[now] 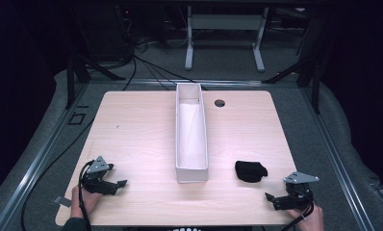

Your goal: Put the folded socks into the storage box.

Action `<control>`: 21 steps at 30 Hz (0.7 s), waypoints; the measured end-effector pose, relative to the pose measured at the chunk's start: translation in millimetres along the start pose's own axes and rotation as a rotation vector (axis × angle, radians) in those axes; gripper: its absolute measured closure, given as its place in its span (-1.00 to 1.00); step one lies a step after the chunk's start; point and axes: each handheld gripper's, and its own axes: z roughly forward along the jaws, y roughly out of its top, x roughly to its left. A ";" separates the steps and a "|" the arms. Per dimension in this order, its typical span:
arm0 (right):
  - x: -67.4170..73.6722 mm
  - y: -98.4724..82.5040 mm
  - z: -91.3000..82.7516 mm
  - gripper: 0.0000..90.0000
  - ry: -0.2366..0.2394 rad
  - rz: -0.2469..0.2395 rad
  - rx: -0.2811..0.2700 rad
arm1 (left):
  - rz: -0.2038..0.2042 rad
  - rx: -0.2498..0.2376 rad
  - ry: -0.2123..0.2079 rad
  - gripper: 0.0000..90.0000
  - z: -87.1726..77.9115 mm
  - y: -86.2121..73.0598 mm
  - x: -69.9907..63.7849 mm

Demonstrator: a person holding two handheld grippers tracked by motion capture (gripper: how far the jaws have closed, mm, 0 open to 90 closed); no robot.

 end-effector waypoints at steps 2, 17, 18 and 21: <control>-0.2 0.6 -0.1 -1.00 0.004 0.002 0.005 | 0.000 0.000 0.000 -0.78 0.0 0.0 0.1; 0.9 6.7 -4.8 -1.00 -0.019 -0.012 0.081 | 0.000 0.000 -0.001 -0.78 0.0 0.0 0.1; 1.5 7.9 -7.1 -1.00 -0.012 -0.016 0.099 | 0.000 0.000 0.000 -0.78 0.0 0.0 0.0; 3.6 9.6 -8.5 -1.00 -0.017 -0.021 0.096 | 0.000 0.000 0.000 -0.78 0.0 0.0 0.0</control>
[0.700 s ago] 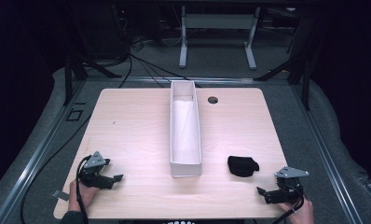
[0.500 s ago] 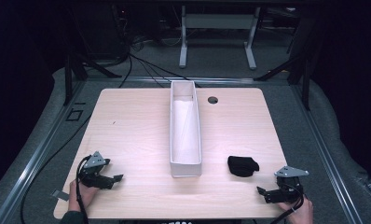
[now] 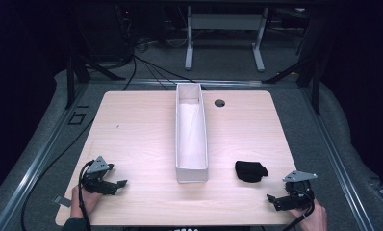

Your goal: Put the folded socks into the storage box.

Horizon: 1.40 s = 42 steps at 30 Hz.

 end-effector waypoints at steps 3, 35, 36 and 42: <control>1.8 4.2 -4.1 -1.00 0.007 -0.012 0.022 | -0.001 0.000 0.001 -0.78 0.0 0.0 -0.1; 26.0 75.6 -33.5 -1.00 0.069 -0.204 0.102 | -0.001 -0.001 0.000 -0.78 0.0 0.0 0.0; 28.6 84.0 -32.2 -1.00 0.074 -0.230 0.109 | -0.001 0.000 0.001 -0.78 0.0 0.0 0.0; 37.2 108.8 -20.4 -1.00 0.082 -0.330 0.183 | -0.001 0.000 0.001 -0.78 0.0 0.0 -0.1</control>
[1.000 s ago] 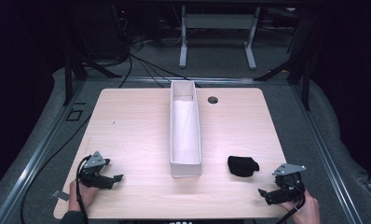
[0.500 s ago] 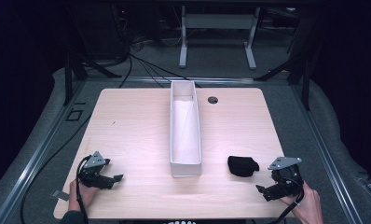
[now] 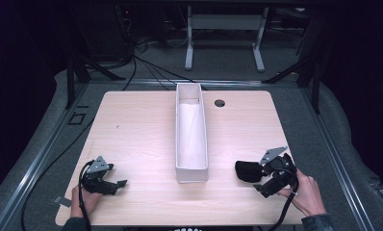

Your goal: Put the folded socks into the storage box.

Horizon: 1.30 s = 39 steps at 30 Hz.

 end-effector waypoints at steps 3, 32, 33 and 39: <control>-1.0 10.3 8.1 -1.00 -0.003 -0.026 0.035 | 0.000 0.000 0.000 -0.78 0.0 0.0 0.0; -2.0 42.7 55.2 -0.51 0.063 -0.251 0.211 | -0.002 -0.002 -0.003 -0.78 0.0 0.0 0.4; -2.1 43.0 56.7 -0.46 0.048 -0.263 0.218 | -0.002 -0.002 -0.003 -0.78 0.0 0.0 0.4; -2.5 42.5 59.5 -0.17 0.041 -0.276 0.232 | -0.002 -0.002 -0.003 -0.78 0.0 0.0 0.4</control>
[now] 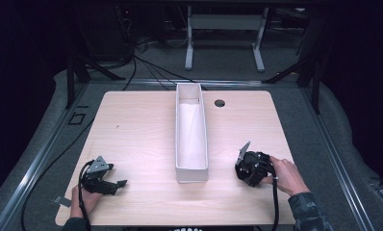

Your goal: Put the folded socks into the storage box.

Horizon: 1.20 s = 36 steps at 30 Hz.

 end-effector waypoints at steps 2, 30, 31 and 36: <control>-0.4 -0.4 1.6 0.02 -0.003 -0.006 0.007 | 0.000 0.000 0.000 -0.78 0.0 0.0 0.0; -5.9 -1.9 -1.6 0.46 0.036 -0.007 0.004 | 0.002 0.001 0.001 -0.78 0.0 0.1 -0.2; -6.4 -2.3 -3.1 0.46 0.041 -0.002 -0.002 | 0.001 0.001 0.001 -0.78 0.0 0.1 -0.1; -7.2 -3.8 -9.6 0.46 0.035 0.007 -0.009 | 0.002 0.001 0.002 -0.78 0.1 0.1 -0.2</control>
